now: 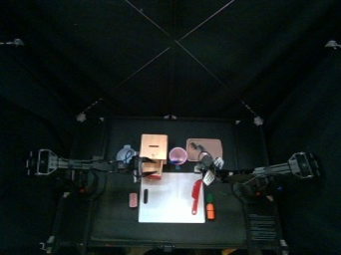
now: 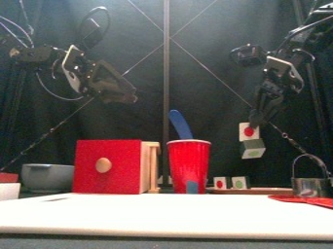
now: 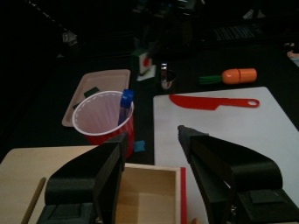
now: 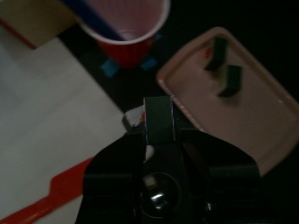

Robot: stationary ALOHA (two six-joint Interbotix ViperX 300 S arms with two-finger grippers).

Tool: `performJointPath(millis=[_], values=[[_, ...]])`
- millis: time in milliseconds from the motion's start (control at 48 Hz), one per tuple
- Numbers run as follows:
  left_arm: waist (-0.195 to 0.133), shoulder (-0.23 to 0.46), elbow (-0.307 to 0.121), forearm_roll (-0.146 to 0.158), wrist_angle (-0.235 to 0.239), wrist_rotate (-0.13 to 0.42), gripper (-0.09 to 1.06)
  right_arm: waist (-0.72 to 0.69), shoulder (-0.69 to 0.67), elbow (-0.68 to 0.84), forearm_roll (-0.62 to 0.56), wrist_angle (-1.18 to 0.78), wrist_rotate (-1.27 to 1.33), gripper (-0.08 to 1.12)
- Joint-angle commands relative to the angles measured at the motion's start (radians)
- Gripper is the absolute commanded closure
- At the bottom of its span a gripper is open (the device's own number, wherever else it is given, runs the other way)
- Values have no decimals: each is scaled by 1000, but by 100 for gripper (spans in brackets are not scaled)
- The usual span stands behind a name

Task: Place sushi on board then cut the sushi with the knife then place the pieces on the plate
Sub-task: Place the 4 sushi pieces on the plate

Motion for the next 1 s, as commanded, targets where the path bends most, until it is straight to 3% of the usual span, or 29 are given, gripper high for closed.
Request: performJointPath(millis=[21, 500, 833, 1000], values=[[5, -5, -11, -2, -8, 0, 11, -75, -61, 34, -26, -9, 3, 45], [5, -2, -12, -2, -8, 0, 11, -434, 37, 112, -32, -314, 2, 45], [6, 0, -8, -2, -6, 0, 11, -477, 103, 97, -28, -402, 3, 45], [8, 0, -8, 0, -6, 0, 11, -456, 61, 35, -25, -387, 5, 45]])
